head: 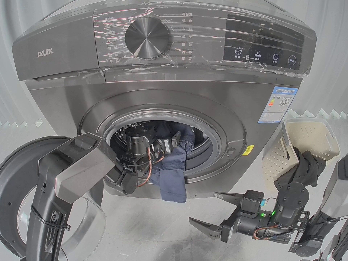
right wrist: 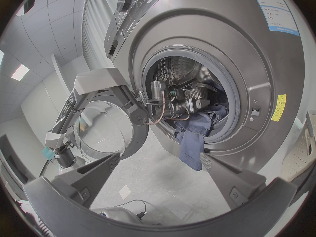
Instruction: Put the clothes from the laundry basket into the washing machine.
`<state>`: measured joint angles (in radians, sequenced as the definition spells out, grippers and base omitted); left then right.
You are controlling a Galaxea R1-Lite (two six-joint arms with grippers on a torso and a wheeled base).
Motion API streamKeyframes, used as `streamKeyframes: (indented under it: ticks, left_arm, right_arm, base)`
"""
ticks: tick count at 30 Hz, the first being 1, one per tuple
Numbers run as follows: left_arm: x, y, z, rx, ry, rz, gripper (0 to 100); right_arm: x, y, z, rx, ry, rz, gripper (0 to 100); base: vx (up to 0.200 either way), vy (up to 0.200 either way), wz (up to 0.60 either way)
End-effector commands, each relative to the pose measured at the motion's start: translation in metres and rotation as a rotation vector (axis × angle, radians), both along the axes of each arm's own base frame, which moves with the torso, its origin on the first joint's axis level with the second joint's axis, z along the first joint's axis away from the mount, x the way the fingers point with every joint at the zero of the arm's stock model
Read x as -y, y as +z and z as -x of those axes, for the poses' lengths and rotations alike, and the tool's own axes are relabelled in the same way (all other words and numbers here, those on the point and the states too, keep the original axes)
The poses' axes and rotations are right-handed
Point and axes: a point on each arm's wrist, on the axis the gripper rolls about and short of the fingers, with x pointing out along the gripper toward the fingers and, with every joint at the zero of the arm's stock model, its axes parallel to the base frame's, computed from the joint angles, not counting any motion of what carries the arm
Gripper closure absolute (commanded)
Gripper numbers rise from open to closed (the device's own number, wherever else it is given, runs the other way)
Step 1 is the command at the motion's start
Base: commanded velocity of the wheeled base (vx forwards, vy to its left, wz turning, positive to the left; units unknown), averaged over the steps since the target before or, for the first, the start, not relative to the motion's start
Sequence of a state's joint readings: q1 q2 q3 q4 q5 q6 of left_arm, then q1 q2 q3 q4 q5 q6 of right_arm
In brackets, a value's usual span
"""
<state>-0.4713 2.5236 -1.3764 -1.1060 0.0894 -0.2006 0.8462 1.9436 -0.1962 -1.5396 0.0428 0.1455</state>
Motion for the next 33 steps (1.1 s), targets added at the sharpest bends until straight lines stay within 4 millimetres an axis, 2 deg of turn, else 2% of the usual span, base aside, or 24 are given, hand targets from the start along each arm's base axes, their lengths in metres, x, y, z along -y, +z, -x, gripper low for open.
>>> streamKeyframes:
  ticks: [1,12,17,18,26,33]
  left_arm:
    - [0.001,-0.005,0.030,-0.102,-0.063,-0.055,0]
    - [-0.006,-0.029,0.049,-0.210,-0.100,-0.136,0]
    - [-0.005,-0.035,0.050,-0.214,-0.109,-0.156,0]
    - [-0.003,-0.036,0.050,-0.217,-0.118,-0.156,100]
    - [0.000,-0.038,0.047,-0.209,-0.121,-0.148,100]
    - [0.013,-0.007,0.013,-0.039,-0.054,-0.045,100]
  right_arm:
    - [0.000,-0.002,0.000,-0.006,0.001,0.006,0]
    - [-0.001,-0.005,-0.001,-0.012,0.001,0.013,0]
    - [-0.001,-0.005,-0.001,-0.012,0.001,0.013,0]
    - [-0.001,-0.005,-0.001,-0.012,0.001,0.013,0]
    - [-0.001,-0.003,-0.001,-0.008,0.001,0.008,0]
    - [-0.002,-0.003,-0.002,-0.005,0.001,0.005,0]
  base:
    - [0.000,0.000,0.00]
    - [0.000,0.000,0.00]
    - [0.000,0.000,0.00]
    - [0.000,0.000,0.00]
    - [0.000,0.000,0.00]
    - [0.000,0.000,0.00]
